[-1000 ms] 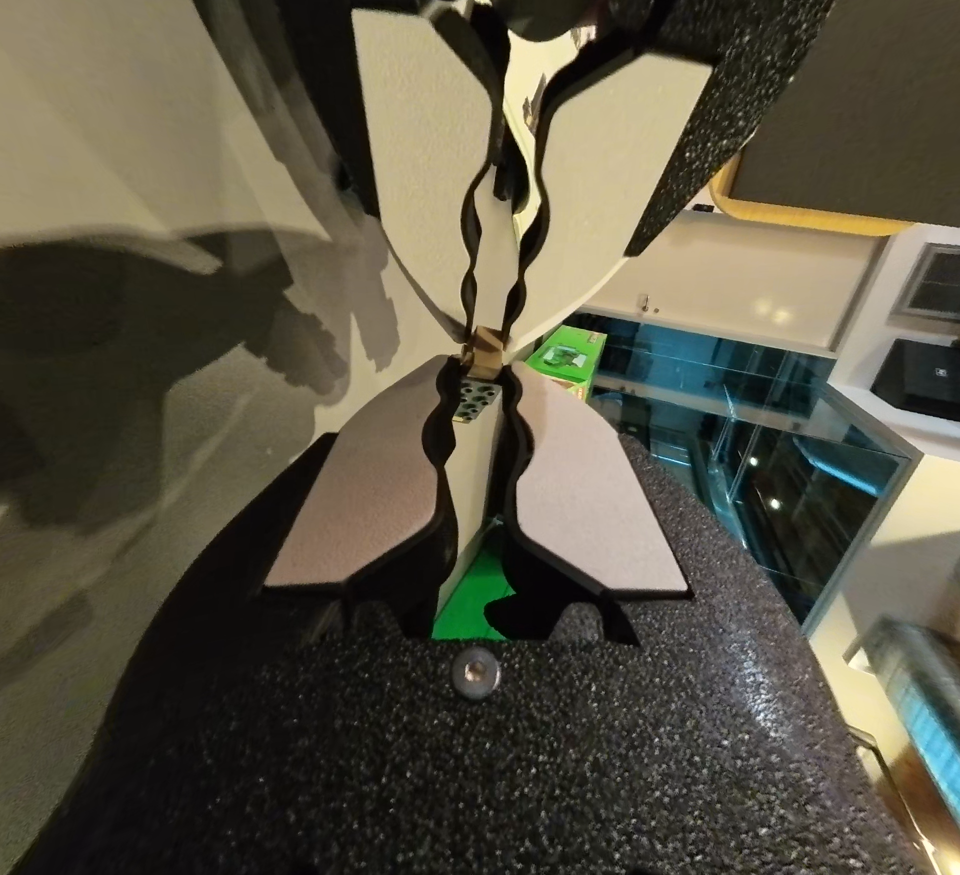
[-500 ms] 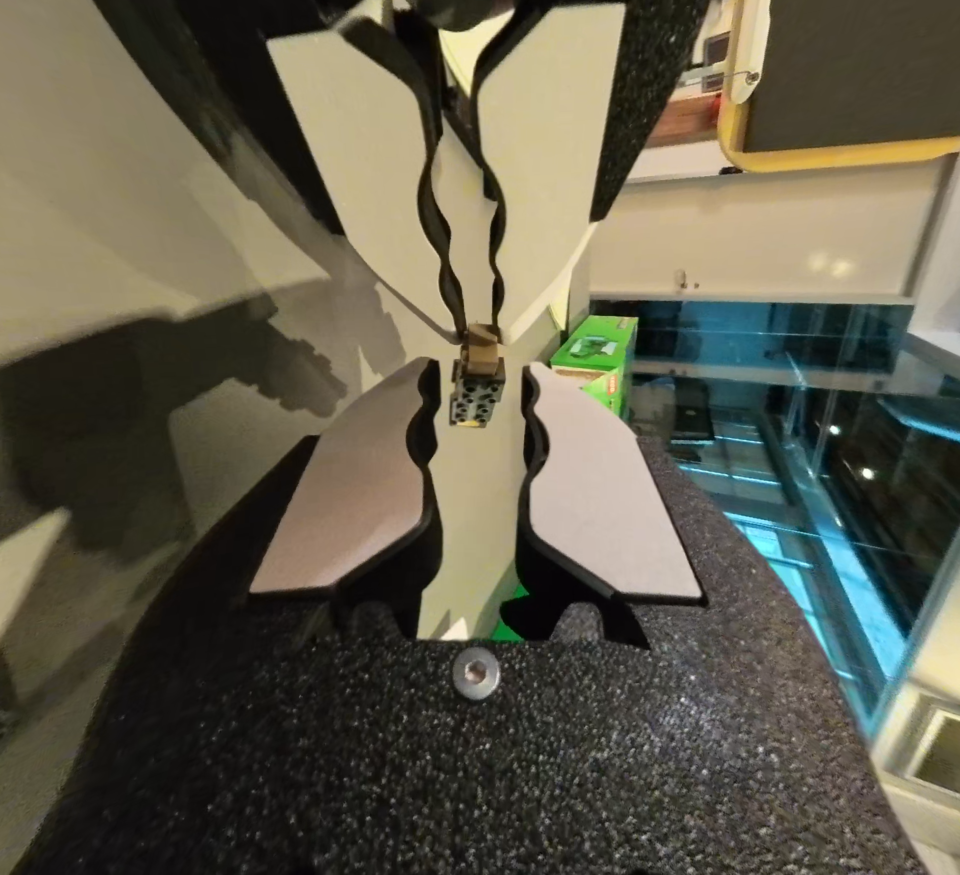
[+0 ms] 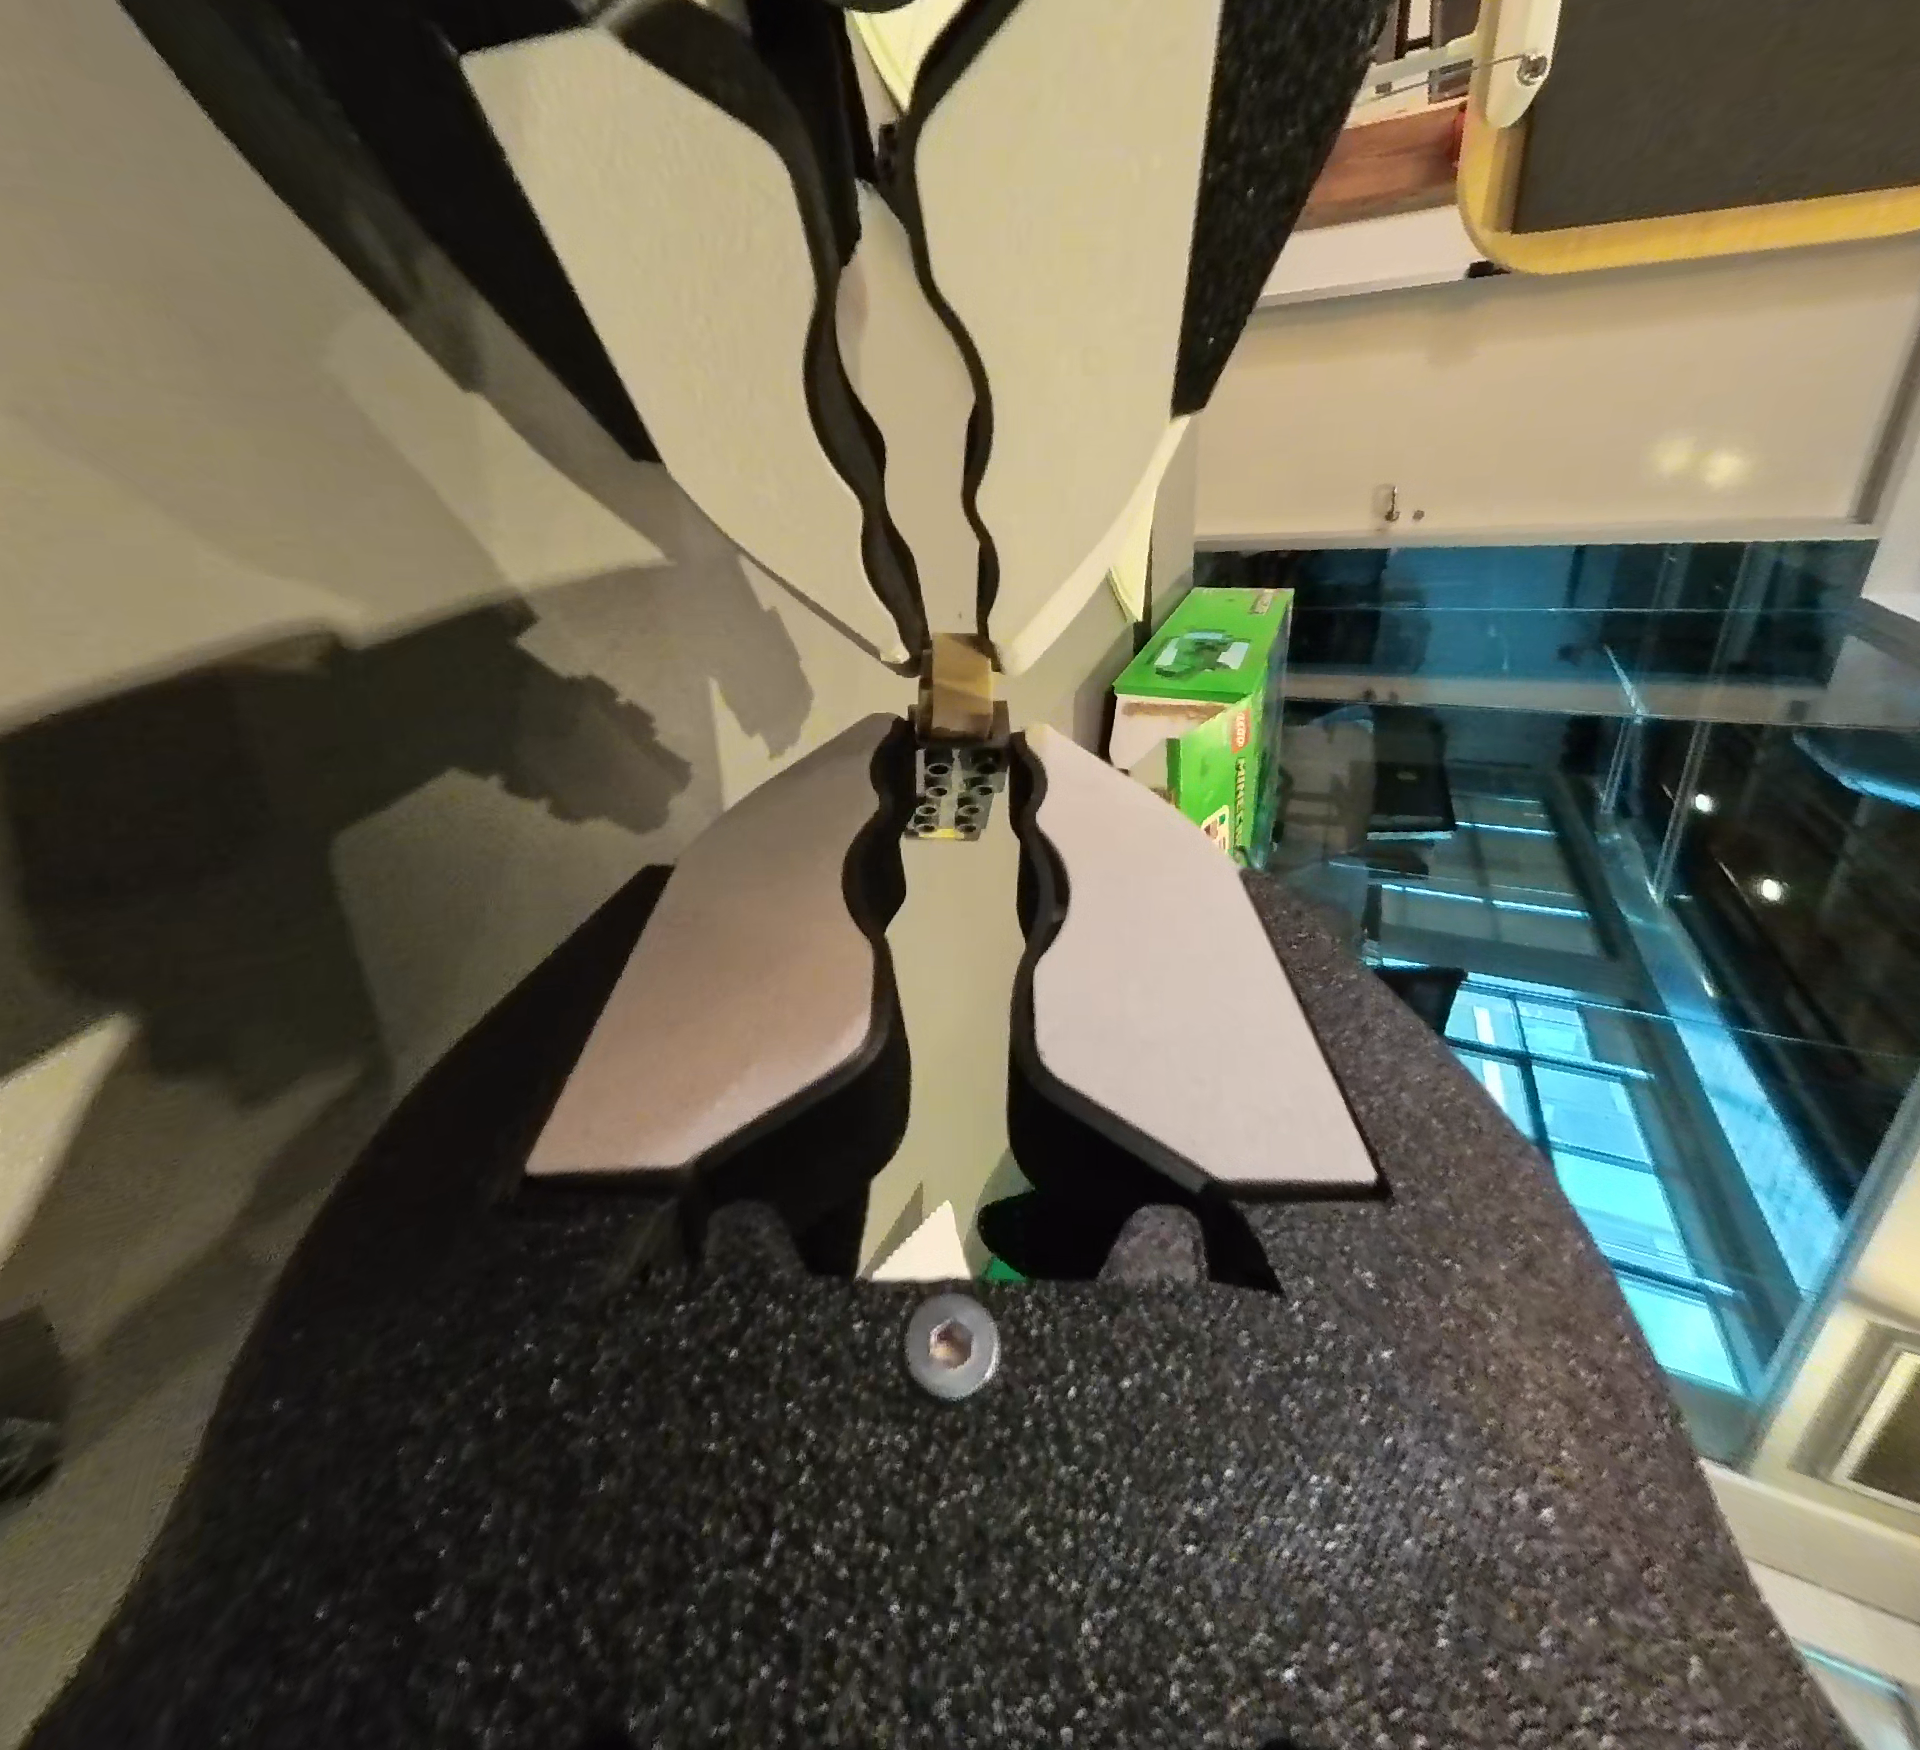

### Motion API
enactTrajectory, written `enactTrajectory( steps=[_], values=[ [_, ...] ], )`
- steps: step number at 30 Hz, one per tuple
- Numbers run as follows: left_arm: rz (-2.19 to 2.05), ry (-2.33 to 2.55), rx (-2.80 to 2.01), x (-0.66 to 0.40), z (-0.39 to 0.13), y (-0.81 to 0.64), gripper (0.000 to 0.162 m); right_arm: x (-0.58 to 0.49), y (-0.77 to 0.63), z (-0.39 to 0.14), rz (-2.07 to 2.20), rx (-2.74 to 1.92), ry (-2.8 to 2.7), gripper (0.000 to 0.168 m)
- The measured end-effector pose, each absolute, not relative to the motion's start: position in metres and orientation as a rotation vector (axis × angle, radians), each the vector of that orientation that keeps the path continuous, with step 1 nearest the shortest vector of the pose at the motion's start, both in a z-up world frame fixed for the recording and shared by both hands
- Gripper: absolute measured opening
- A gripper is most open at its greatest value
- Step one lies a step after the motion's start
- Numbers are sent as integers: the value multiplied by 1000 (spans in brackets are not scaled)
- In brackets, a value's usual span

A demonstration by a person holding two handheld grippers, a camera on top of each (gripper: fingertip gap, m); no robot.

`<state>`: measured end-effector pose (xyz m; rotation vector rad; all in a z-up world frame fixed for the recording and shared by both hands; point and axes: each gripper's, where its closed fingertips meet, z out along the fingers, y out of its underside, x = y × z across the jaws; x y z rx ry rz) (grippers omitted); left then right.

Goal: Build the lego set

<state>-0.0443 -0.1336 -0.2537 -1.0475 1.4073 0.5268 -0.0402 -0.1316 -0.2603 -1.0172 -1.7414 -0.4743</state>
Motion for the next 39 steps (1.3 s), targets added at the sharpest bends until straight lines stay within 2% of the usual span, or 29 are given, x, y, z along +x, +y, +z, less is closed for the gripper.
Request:
enactTrajectory(
  steps=[25,28,30,39],
  values=[
    [522,1416,-1053,-42,-255,-135,11,-39,-134,-260,-524,-891,-1798,17],
    [500,1391,-1075,-44,-253,-133,11,-39,-136,-255,-405,-994,-1730,45],
    [465,1369,-1088,-44,-251,-133,11,-36,-134,-253,-322,-1074,-1689,52],
    [38,1283,-1085,-38,-237,-150,11,-28,-137,-250,-137,-1142,-1751,41]
  ],
)
